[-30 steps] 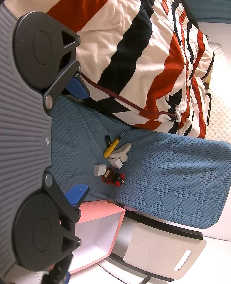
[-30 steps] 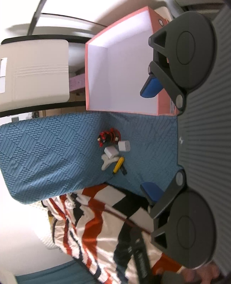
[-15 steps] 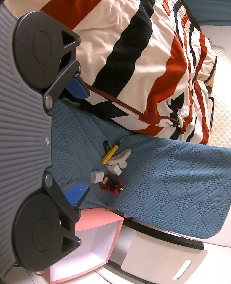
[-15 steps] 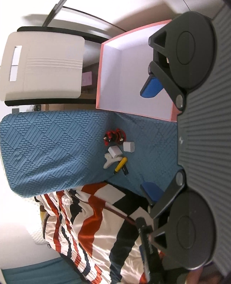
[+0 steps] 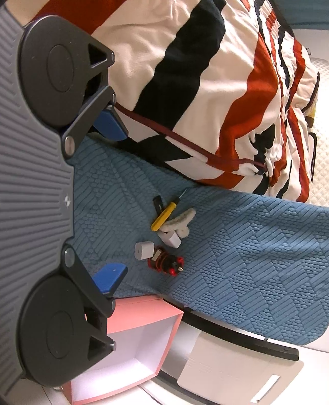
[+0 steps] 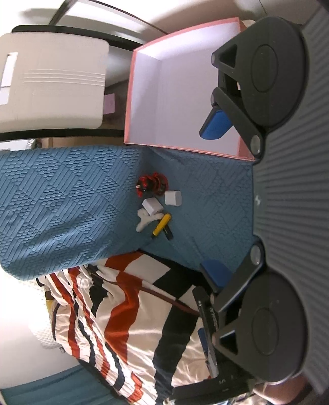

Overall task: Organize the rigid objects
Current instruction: 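Move both tools toward the small objects on the blue seat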

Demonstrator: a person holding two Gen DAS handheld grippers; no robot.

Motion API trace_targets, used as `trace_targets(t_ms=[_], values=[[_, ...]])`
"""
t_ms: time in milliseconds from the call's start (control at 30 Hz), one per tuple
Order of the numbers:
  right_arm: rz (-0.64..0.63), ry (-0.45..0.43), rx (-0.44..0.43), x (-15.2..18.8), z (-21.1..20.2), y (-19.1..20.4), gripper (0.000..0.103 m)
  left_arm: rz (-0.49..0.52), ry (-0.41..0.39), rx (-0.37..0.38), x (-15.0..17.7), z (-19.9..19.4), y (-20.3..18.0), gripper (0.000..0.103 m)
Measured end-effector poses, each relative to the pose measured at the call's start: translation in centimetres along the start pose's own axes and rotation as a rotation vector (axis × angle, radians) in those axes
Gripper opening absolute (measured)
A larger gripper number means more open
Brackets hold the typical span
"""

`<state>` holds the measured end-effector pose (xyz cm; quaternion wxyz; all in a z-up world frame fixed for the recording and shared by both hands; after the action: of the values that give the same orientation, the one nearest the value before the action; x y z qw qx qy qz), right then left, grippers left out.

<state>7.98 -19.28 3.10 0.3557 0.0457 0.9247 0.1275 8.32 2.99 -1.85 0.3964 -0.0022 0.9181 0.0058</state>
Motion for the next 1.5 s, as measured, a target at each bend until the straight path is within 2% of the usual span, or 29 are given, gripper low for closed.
trace_targets(t_ms=[300,500,767,900,967,1067,1200,1433,1500], values=[[-0.005,-0.005,-0.001,-1.0,0.7,0.9,0.103,-0.029,0.009,0.014,0.2,1.1,1.2,0.103],[-0.017,-0.001,0.020,-1.6,0.9,1.3,0.103,0.010,0.044,0.019,-0.2,3.9,2.0,0.103],[-0.011,0.032,0.008,-1.8,2.2,2.0,0.103,0.003,0.019,0.030,-1.5,6.4,2.4,0.103],[0.008,0.065,0.015,-1.5,3.9,2.1,0.103,0.011,0.032,0.023,-1.7,8.6,2.3,0.103],[-0.023,0.059,0.027,-0.9,4.7,2.9,0.103,-0.001,0.043,0.032,-1.6,9.3,2.5,0.103],[-0.040,0.095,0.013,0.0,6.2,3.6,0.103,-0.016,0.047,0.056,-1.3,9.7,2.9,0.103],[-0.032,0.123,0.016,1.0,8.3,3.9,0.103,0.011,0.049,0.053,-1.2,9.9,3.1,0.103],[-0.005,0.104,0.055,1.2,12.2,2.9,0.103,0.039,0.029,0.053,-1.3,11.3,3.2,0.103],[-0.005,0.106,0.040,1.3,13.7,2.6,0.103,0.037,0.033,0.059,-1.2,12.2,3.2,0.103]])
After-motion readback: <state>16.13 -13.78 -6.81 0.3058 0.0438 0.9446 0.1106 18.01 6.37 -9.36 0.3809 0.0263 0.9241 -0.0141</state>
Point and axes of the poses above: each gripper's, at about its wrist camera, not at the fingertips, and z roughly the way its jaws point, y to its left, x to its underside, the point moved 1 cm from there along z, roughly the way its jaws point, and after that the axes turned 11 degrees about z, right-handed, at the moved point
